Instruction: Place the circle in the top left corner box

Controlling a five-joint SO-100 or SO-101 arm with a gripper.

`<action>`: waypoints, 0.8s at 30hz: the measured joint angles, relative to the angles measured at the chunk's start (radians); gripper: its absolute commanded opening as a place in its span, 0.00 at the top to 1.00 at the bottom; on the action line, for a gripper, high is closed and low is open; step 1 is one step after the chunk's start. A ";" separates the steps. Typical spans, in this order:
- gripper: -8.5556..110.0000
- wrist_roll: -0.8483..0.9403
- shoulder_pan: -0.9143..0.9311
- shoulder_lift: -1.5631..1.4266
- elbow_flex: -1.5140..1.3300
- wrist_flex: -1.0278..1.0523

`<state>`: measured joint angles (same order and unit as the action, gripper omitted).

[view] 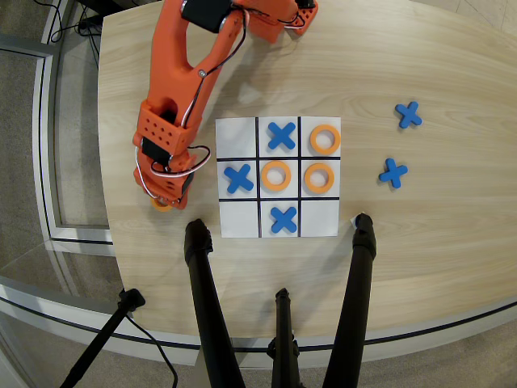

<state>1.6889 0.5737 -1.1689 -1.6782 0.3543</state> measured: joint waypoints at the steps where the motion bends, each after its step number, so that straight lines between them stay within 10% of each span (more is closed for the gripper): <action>1: 0.79 -0.002 0.000 0.014 0.014 0.000; 24: 0.80 -0.061 0.026 0.061 0.173 0.535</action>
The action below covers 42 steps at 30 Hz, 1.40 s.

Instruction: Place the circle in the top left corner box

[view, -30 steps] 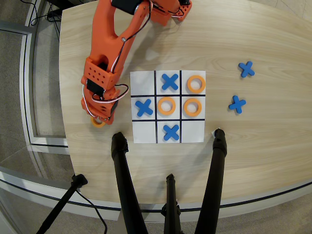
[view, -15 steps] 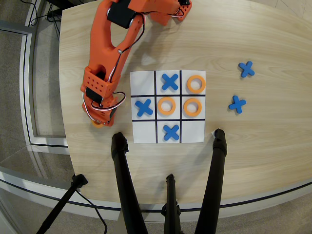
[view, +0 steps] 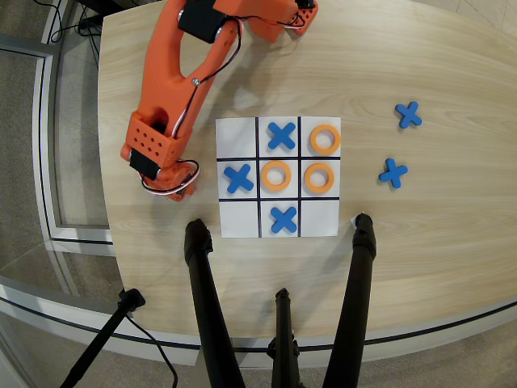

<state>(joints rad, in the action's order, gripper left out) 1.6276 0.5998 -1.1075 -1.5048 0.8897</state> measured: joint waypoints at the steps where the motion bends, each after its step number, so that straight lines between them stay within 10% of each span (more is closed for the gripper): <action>1: 0.80 0.000 0.009 -0.005 0.005 0.041; 24: 0.93 -0.078 0.037 -0.118 -0.044 0.341; 42: 0.93 -0.230 -0.816 -1.126 -0.632 0.204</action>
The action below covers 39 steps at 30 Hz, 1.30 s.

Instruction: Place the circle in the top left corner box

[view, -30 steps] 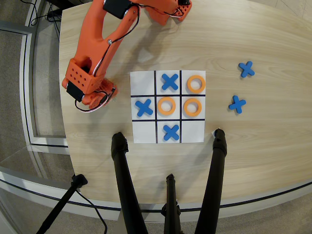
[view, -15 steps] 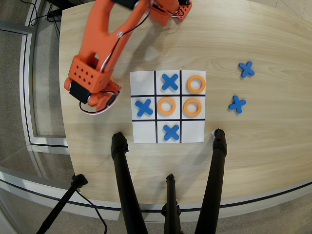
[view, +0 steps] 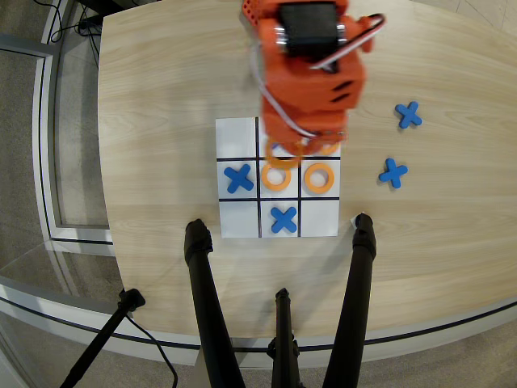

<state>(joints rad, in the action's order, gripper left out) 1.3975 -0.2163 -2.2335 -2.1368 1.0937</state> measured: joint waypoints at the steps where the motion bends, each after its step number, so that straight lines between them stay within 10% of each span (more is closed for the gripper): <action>1: 0.93 -0.012 -0.043 0.021 0.000 -0.040; 14: 0.93 -0.086 -0.106 0.548 0.098 -0.443; 39: 0.93 -0.150 -0.054 1.085 0.670 -0.357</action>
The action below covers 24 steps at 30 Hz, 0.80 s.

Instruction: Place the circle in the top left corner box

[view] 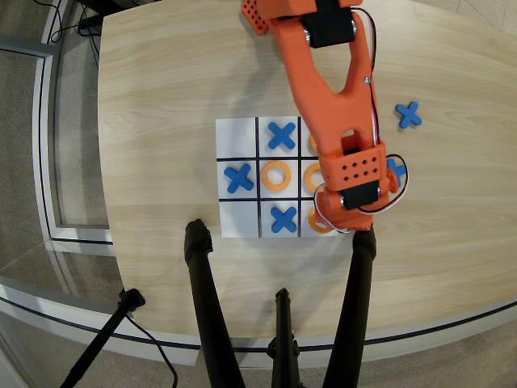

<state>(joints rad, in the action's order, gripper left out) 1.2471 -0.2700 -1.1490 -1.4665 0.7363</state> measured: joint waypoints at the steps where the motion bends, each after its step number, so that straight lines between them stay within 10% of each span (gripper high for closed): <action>1: 0.93 0.000 0.000 0.011 0.006 0.000; 24: 0.93 0.025 0.021 0.075 0.069 0.006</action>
<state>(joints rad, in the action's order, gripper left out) 1.2717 -0.2485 -1.0738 -1.3975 0.7424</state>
